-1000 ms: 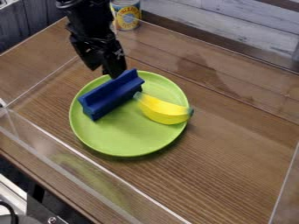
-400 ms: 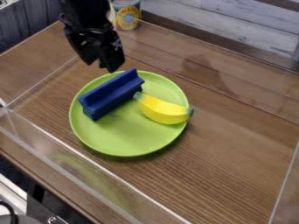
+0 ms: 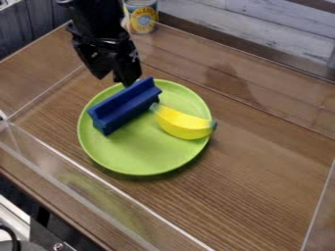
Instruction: Put the blue object in the green plate
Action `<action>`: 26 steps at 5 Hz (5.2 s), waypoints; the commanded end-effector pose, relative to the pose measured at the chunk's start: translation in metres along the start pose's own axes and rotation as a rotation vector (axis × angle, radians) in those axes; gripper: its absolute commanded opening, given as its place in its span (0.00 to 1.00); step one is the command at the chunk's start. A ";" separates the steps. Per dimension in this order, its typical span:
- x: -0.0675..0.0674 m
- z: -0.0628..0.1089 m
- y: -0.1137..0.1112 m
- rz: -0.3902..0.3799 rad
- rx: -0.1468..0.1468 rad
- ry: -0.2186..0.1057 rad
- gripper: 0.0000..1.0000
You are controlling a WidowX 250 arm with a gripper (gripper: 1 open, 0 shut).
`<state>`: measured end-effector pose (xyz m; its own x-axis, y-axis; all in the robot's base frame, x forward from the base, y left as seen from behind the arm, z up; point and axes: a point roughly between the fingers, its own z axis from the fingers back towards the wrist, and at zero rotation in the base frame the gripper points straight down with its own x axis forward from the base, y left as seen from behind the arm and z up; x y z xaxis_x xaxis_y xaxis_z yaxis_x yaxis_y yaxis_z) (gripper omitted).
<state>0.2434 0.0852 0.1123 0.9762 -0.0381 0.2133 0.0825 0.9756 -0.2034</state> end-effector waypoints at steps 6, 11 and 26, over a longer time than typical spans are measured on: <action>0.013 0.011 0.002 0.061 0.020 -0.036 1.00; 0.032 0.007 0.020 0.154 0.022 -0.043 1.00; 0.083 0.006 0.083 -0.078 0.047 0.042 0.00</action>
<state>0.3258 0.1568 0.1008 0.9820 -0.1273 0.1398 0.1518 0.9716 -0.1817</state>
